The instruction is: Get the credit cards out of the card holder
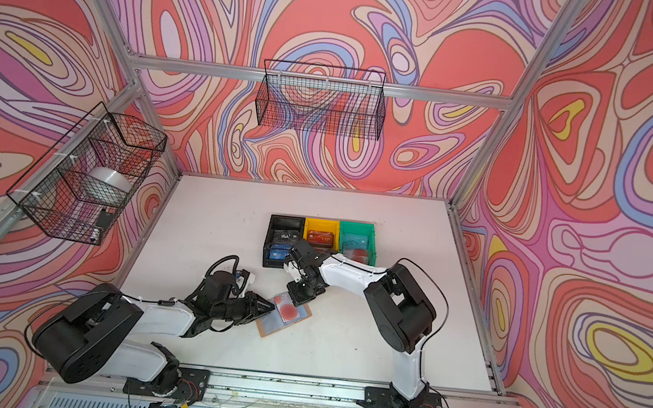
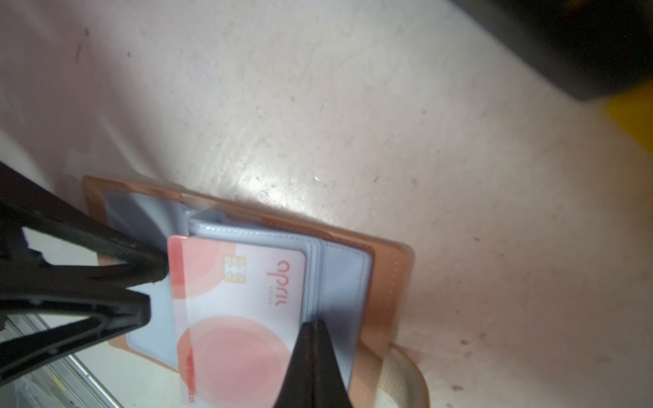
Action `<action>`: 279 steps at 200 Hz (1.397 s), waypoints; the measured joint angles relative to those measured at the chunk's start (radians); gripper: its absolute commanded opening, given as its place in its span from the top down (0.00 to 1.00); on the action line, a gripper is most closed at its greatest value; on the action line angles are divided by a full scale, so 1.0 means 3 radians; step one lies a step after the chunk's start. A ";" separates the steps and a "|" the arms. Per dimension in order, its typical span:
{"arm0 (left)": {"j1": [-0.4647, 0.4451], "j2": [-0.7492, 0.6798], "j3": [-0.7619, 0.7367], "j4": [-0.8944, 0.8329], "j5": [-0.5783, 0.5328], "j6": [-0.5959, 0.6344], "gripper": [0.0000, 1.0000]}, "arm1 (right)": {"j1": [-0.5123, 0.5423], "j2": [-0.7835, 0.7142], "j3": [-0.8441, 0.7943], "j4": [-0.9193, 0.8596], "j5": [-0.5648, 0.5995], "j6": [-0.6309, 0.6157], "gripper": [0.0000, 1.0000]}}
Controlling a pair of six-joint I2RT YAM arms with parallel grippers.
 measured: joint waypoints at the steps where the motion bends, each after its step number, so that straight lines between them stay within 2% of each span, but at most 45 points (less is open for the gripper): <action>1: 0.0000 0.0004 0.0000 0.0008 0.0001 -0.0001 0.73 | 0.0001 0.0000 0.0000 0.0000 0.0000 0.0000 0.99; 80: -0.0028 0.0086 0.0000 0.0214 -0.0013 -0.0069 0.74 | 0.0015 0.0018 -0.0003 0.0037 -0.0036 0.0034 0.99; 113: -0.0043 0.0084 0.0028 0.0168 -0.0036 -0.0058 0.79 | 0.0015 0.0018 -0.0017 0.0058 -0.0051 0.0041 0.98; 175: -0.0075 0.0137 0.0075 0.0164 -0.0038 -0.0060 0.82 | 0.0014 0.0011 -0.0041 0.0097 -0.0076 0.0041 0.98; 198: -0.0081 0.0163 0.0075 0.0165 -0.0038 -0.0061 0.88 | 0.0014 0.0011 -0.0047 0.0103 -0.0080 0.0042 0.98; 279: -0.0081 0.0202 0.0076 0.0193 -0.0036 -0.0072 0.95 | 0.0014 -0.0014 -0.0102 0.0170 -0.0106 0.0065 0.96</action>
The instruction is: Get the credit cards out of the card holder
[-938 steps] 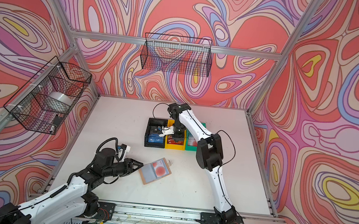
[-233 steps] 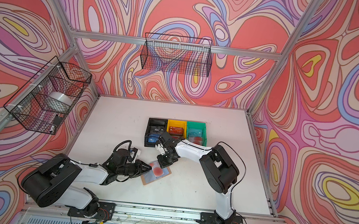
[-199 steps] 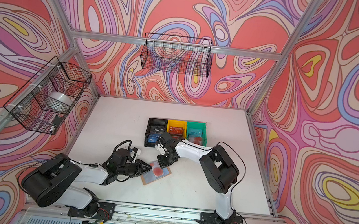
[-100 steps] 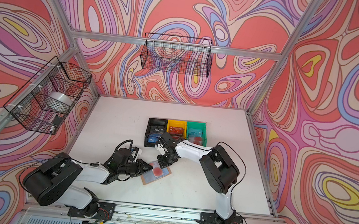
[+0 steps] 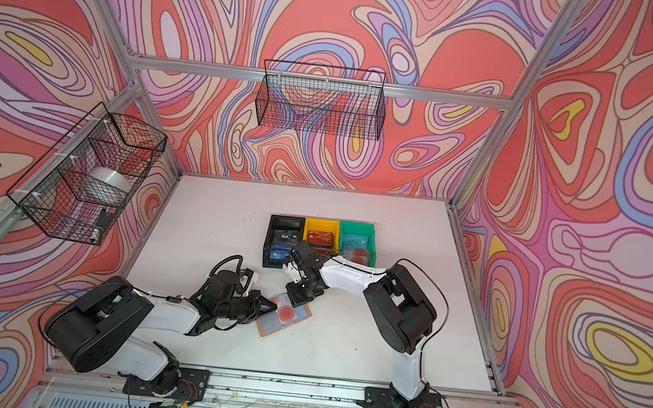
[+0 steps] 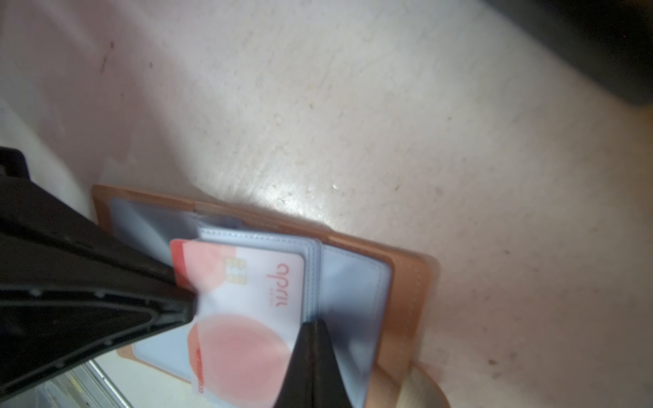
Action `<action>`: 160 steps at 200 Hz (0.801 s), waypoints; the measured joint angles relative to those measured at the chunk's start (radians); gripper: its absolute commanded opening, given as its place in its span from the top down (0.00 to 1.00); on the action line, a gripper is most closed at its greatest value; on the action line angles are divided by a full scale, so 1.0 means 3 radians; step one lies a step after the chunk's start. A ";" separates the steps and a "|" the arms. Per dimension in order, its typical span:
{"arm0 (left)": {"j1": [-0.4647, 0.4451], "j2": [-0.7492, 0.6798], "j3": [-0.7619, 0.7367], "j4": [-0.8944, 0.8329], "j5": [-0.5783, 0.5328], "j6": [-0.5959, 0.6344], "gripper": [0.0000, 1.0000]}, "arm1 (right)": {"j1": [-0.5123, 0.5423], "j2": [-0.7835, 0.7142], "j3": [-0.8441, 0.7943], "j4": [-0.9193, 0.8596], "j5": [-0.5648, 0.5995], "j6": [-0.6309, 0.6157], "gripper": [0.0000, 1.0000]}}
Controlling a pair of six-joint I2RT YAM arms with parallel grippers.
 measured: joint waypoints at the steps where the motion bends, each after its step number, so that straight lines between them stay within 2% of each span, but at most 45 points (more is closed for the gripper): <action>1: 0.0000 0.0000 0.0000 0.0000 0.0000 0.0000 0.95 | 0.0000 0.0000 0.0000 0.0001 0.0000 -0.0001 0.97; 41: 0.0000 0.0015 0.0010 0.0018 0.0008 0.0001 1.00 | 0.0000 0.0000 -0.0001 0.0004 -0.0001 0.0000 0.96; 107: 0.0011 0.0015 0.0006 -0.0018 0.0001 0.0032 1.00 | 0.0000 0.0001 0.0000 0.0000 -0.0003 -0.0003 0.95; 160: 0.0139 -0.0104 -0.0131 -0.0031 0.0079 0.0042 1.00 | 0.0000 0.0031 0.0053 -0.0066 -0.0008 -0.0019 0.95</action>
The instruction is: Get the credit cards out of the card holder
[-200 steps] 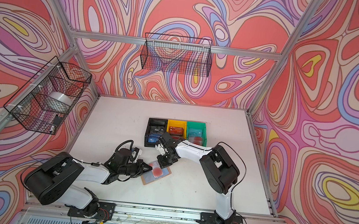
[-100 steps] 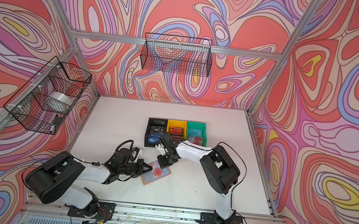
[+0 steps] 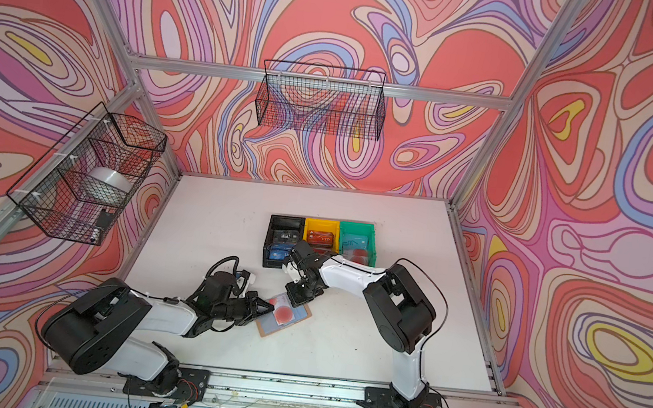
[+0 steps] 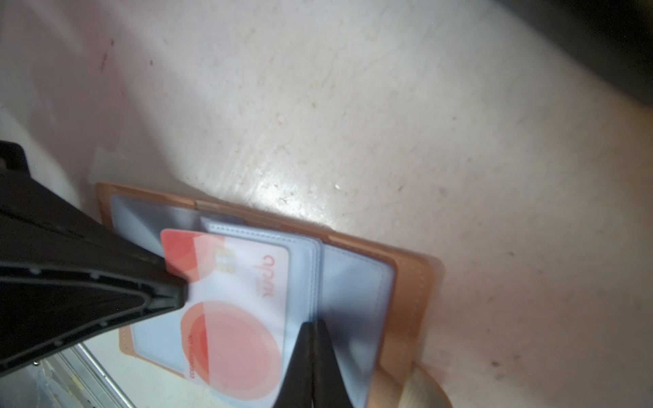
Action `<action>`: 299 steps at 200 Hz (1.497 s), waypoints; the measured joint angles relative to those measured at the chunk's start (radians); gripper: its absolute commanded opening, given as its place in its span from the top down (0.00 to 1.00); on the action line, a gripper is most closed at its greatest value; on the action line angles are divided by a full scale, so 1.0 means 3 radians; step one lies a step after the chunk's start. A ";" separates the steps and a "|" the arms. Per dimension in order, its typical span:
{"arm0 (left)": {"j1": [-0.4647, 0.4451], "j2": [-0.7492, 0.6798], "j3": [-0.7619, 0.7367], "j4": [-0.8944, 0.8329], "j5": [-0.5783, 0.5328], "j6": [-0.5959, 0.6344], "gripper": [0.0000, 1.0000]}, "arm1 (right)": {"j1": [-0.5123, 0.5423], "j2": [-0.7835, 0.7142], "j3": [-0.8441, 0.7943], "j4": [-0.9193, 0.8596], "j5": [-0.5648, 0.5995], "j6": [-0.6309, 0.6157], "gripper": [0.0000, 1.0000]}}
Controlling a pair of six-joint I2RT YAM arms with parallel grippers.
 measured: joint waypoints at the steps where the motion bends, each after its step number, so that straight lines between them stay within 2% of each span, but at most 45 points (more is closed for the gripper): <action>1: 0.0001 -0.0004 -0.0003 -0.0003 0.0001 0.0000 1.00 | 0.0000 0.0000 0.0001 0.0000 0.0000 -0.0001 0.95; 55: 0.0111 -0.0496 -0.0013 -0.0633 0.0006 0.0159 1.00 | 0.0000 0.0027 0.0047 -0.0058 -0.0003 -0.0020 0.95; 81: 0.0192 -0.0963 -0.0011 -0.1180 -0.0037 0.0262 1.00 | 0.0000 0.0039 0.0084 -0.0106 -0.0001 -0.0032 0.95; 118: 0.0242 -0.1809 0.0089 -0.2135 -0.0298 0.0415 1.00 | 0.0009 0.0039 0.0128 -0.0258 0.0028 -0.0052 0.94; 141: 0.0266 -0.2131 0.0149 -0.2500 -0.0434 0.0473 1.00 | 0.0015 0.0039 0.0153 -0.0357 0.0079 -0.0071 0.94; 168: 0.0285 -0.2103 0.0122 -0.2608 -0.0462 0.0481 1.00 | 0.0029 0.0039 0.0187 -0.0456 0.0170 -0.0085 0.94; 221: 0.0285 -0.1704 0.0043 -0.2359 -0.0360 0.0444 1.00 | 0.0033 0.0019 0.0191 -0.0547 0.0264 -0.0098 0.93; 299: 0.0285 -0.1717 0.0034 -0.2300 -0.0341 0.0445 1.00 | 0.0032 -0.0005 0.0191 -0.0660 0.0415 -0.0099 0.93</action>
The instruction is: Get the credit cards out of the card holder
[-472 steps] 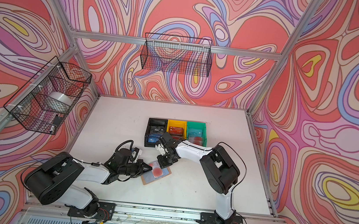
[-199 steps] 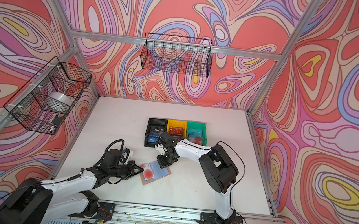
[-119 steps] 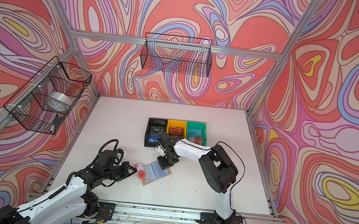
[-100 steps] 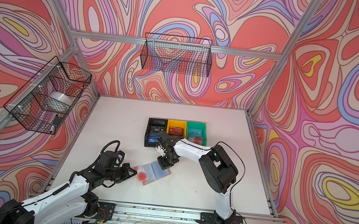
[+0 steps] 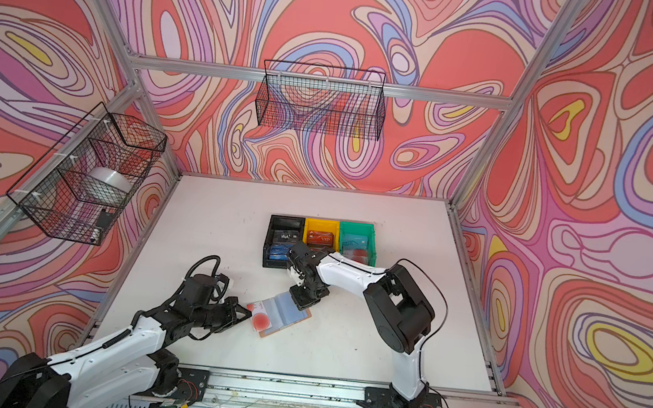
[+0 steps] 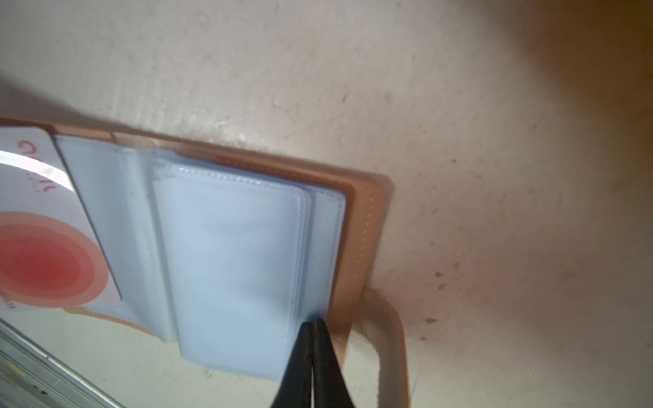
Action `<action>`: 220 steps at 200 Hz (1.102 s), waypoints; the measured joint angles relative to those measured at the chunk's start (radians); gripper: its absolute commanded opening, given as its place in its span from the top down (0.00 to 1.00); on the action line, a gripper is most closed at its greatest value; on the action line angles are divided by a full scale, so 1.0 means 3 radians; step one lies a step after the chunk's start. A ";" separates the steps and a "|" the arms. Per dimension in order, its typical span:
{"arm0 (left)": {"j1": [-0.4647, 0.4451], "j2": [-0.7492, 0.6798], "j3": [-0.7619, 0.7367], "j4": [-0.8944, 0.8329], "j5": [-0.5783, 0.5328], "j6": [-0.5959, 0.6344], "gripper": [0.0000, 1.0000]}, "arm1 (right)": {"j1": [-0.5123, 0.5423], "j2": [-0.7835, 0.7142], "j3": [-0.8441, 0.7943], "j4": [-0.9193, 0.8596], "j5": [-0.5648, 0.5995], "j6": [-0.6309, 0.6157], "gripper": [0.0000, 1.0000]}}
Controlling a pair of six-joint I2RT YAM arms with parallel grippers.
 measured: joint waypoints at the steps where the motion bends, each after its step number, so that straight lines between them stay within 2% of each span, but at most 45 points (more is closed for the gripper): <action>1: 0.0000 0.0000 0.0000 0.0000 0.0000 0.0000 1.00 | 0.0000 0.0000 0.0000 0.0000 -0.0001 0.0001 0.93; 78: 0.0000 0.0001 -0.0001 0.0005 0.0001 0.0000 1.00 | 0.0057 0.0019 -0.0005 0.0107 -0.0183 0.0029 0.93; 160: 0.0000 -0.0022 0.0000 0.0006 0.0031 0.0000 1.00 | 0.0062 0.0015 -0.0005 0.0097 -0.0132 0.0024 0.92; 190: 0.0000 -0.0112 0.0042 -0.0006 0.0121 0.0000 1.00 | 0.0064 -0.0019 0.0041 -0.0050 -0.0027 -0.0011 0.85; 220: 0.0000 -0.0192 0.0266 -0.0024 0.0275 -0.0008 1.00 | 0.0061 -0.0159 0.0327 -0.0331 0.0058 -0.0022 0.76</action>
